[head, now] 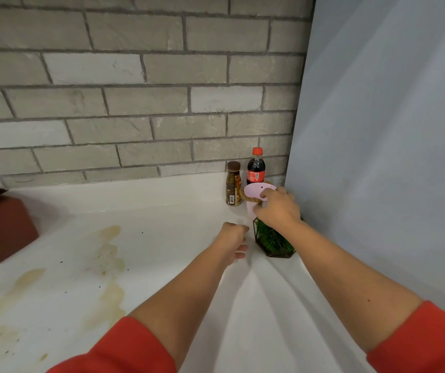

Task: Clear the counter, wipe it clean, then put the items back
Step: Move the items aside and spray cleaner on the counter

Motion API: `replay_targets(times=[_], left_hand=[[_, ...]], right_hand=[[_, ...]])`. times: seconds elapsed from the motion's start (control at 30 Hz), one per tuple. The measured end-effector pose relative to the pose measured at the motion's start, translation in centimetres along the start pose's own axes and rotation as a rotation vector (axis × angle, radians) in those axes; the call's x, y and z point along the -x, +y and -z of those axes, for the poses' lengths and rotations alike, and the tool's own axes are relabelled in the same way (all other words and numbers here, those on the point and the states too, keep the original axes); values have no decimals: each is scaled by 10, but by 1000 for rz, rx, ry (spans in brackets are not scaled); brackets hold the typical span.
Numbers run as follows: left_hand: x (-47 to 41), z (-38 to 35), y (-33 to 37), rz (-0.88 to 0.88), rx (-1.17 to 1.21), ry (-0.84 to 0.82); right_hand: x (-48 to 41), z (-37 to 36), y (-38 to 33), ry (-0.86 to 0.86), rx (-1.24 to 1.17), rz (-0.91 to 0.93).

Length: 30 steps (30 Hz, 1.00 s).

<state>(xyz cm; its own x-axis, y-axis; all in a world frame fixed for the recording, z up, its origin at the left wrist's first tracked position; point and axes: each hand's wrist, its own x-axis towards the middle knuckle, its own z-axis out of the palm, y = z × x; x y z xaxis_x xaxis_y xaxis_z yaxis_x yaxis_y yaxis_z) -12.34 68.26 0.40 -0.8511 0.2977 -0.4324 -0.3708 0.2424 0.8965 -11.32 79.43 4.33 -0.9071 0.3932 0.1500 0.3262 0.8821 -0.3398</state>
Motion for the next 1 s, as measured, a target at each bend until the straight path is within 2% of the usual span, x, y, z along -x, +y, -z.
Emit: replay_targets(times=[0.4, 0.7, 1.0], left_hand=[[17, 84, -5, -88, 12, 220], [40, 185, -32, -219, 57, 484], [58, 321, -41, -414, -217, 772]], right_hand=[[22, -18, -78, -155, -154, 180], [44, -57, -167, -263, -226, 297], [62, -100, -260, -340, -228, 315]])
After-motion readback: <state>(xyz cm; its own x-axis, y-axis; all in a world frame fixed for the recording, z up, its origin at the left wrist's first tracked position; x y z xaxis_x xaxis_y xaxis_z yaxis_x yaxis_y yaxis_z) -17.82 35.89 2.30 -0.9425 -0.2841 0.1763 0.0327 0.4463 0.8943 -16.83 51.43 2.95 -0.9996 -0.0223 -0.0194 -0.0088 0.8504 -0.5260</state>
